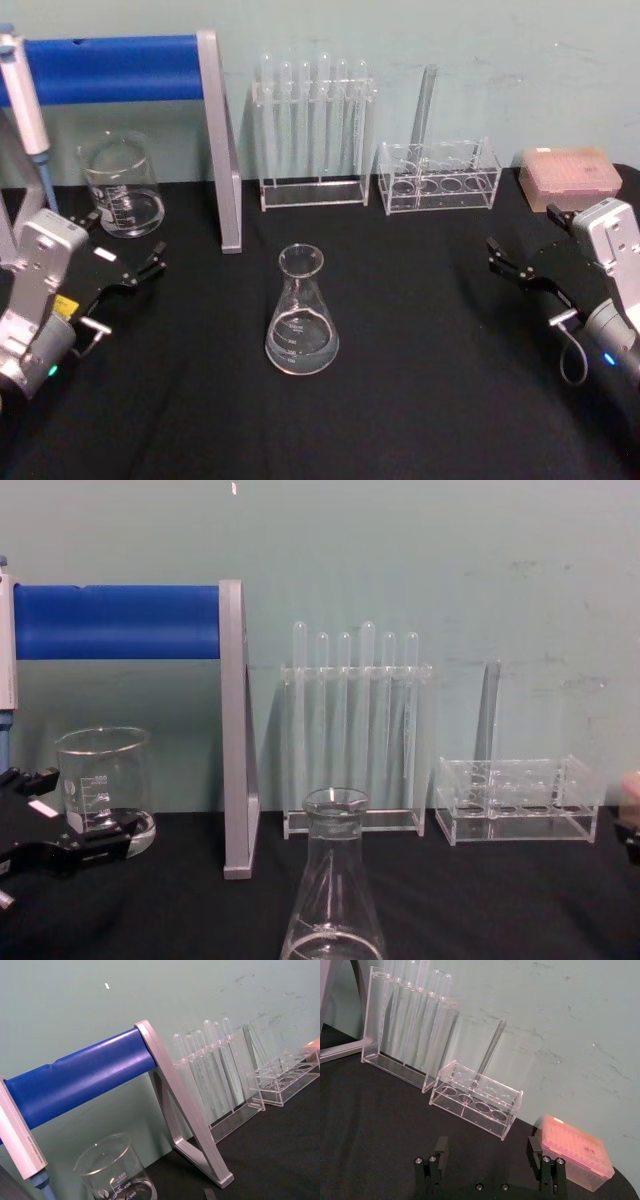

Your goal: Grasp the erlenmeyer flask with one hand, shake it three times, then place it back.

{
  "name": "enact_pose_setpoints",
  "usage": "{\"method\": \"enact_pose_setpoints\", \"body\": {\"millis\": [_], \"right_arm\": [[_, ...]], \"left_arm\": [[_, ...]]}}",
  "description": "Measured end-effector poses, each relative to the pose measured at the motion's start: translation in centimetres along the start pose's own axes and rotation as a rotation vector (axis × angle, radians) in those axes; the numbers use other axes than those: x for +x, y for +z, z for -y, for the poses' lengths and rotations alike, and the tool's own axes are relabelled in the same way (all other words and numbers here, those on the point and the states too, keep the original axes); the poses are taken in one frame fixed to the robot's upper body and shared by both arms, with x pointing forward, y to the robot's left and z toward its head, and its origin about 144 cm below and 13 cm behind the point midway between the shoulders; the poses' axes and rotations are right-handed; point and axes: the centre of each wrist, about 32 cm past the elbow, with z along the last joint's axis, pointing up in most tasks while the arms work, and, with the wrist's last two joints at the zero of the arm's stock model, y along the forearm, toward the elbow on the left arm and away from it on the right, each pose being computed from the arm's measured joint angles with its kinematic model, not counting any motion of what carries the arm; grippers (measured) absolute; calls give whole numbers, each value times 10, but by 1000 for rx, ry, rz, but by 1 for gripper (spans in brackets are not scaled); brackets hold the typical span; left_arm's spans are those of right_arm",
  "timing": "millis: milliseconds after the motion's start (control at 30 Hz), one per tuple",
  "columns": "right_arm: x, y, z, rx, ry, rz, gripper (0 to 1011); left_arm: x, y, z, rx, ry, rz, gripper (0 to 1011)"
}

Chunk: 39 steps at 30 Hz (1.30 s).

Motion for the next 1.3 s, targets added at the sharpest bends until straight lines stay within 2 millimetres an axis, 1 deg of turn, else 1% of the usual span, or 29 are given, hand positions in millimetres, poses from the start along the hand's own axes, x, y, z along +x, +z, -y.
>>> {"method": "enact_pose_setpoints", "body": {"millis": [200, 400, 900, 1100, 1300], "right_arm": [[3, 1, 1, 21, 29, -14, 1003], [7, 0, 6, 48, 103, -46, 1003], [10, -2, 30, 132, 327, -109, 1003], [7, -2, 30, 157, 421, -128, 1003], [2, -2, 22, 179, 523, -141, 1003]], "left_arm": [[0, 0, 0, 0, 0, 0, 1001], [0, 0, 0, 0, 0, 0, 1001], [0, 0, 0, 0, 0, 0, 1001], [0, 0, 0, 0, 0, 0, 1001], [0, 0, 0, 0, 0, 0, 1001]]}}
